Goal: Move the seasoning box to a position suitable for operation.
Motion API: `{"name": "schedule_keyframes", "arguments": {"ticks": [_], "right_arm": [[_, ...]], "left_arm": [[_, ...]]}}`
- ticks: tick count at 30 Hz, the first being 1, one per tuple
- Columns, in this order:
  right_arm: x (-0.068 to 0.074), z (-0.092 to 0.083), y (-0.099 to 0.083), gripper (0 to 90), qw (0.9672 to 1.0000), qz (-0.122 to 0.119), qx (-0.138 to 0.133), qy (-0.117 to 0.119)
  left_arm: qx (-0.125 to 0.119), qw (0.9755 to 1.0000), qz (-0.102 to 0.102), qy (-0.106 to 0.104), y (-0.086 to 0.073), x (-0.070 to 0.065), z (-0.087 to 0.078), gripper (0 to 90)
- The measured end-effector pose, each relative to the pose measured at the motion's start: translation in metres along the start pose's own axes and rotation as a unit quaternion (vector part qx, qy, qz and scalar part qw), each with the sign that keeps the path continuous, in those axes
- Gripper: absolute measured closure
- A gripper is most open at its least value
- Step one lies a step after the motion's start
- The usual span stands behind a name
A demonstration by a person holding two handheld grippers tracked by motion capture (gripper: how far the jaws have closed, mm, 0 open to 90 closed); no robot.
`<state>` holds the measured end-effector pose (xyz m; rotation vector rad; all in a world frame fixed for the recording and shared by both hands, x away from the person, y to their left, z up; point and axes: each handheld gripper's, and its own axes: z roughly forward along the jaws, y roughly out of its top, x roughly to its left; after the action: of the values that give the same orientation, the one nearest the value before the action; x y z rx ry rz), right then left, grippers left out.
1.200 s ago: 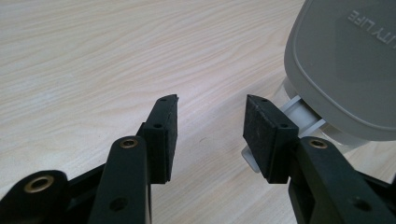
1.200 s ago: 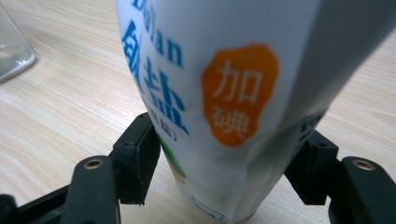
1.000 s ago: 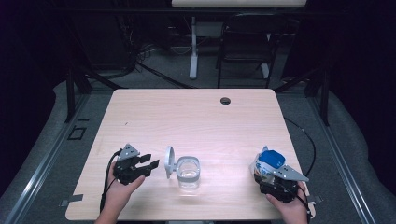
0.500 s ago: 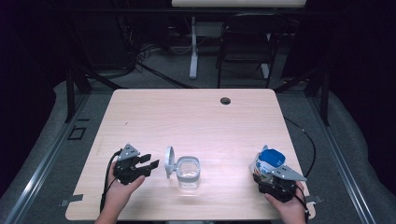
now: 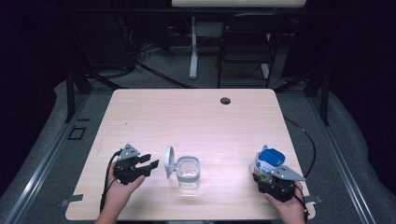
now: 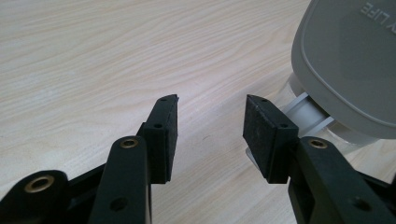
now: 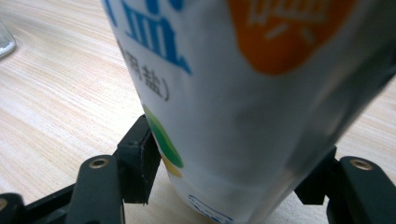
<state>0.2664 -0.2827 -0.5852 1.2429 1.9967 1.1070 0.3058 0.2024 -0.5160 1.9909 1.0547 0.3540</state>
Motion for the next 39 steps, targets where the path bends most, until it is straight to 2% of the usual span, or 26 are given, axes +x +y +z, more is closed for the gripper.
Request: {"name": "schedule_keyframes", "arguments": {"ticks": [7,11,13,19,32,36,39], "right_arm": [[0.0002,0.0004,0.0004,36.8,1.0000,0.001,0.000,-0.004],[-0.0011,-0.0011,0.0015,37.3,0.9998,-0.011,0.011,-0.008],[-0.0001,0.0006,0.0011,37.5,1.0000,-0.006,0.003,-0.002],[0.0001,0.0016,0.0018,38.0,0.9999,-0.010,0.004,0.002],[0.0000,0.0011,0.0027,39.2,0.9999,-0.009,0.008,0.002],[0.0001,0.0022,0.0020,39.7,1.0000,-0.003,-0.001,0.004],[0.0000,0.0015,0.0021,40.0,0.9999,-0.008,0.002,0.005]], "left_arm": [[0.000,1.0000,-0.002,0.001,-0.0003,0.0002,-0.0001,55.7],[-0.001,1.0000,-0.002,0.002,-0.0003,0.0003,-0.0002,55.7],[0.000,1.0000,0.000,0.003,-0.0002,0.0008,-0.0004,55.7],[-0.002,1.0000,-0.004,0.003,-0.0010,0.0016,0.0000,55.7],[-0.003,1.0000,-0.008,0.003,-0.0014,0.0020,0.0004,55.7],[-0.001,1.0000,-0.007,0.002,-0.0014,0.0024,0.0003,55.7],[-0.002,1.0000,-0.008,0.002,-0.0014,0.0026,0.0001,55.7]]}}
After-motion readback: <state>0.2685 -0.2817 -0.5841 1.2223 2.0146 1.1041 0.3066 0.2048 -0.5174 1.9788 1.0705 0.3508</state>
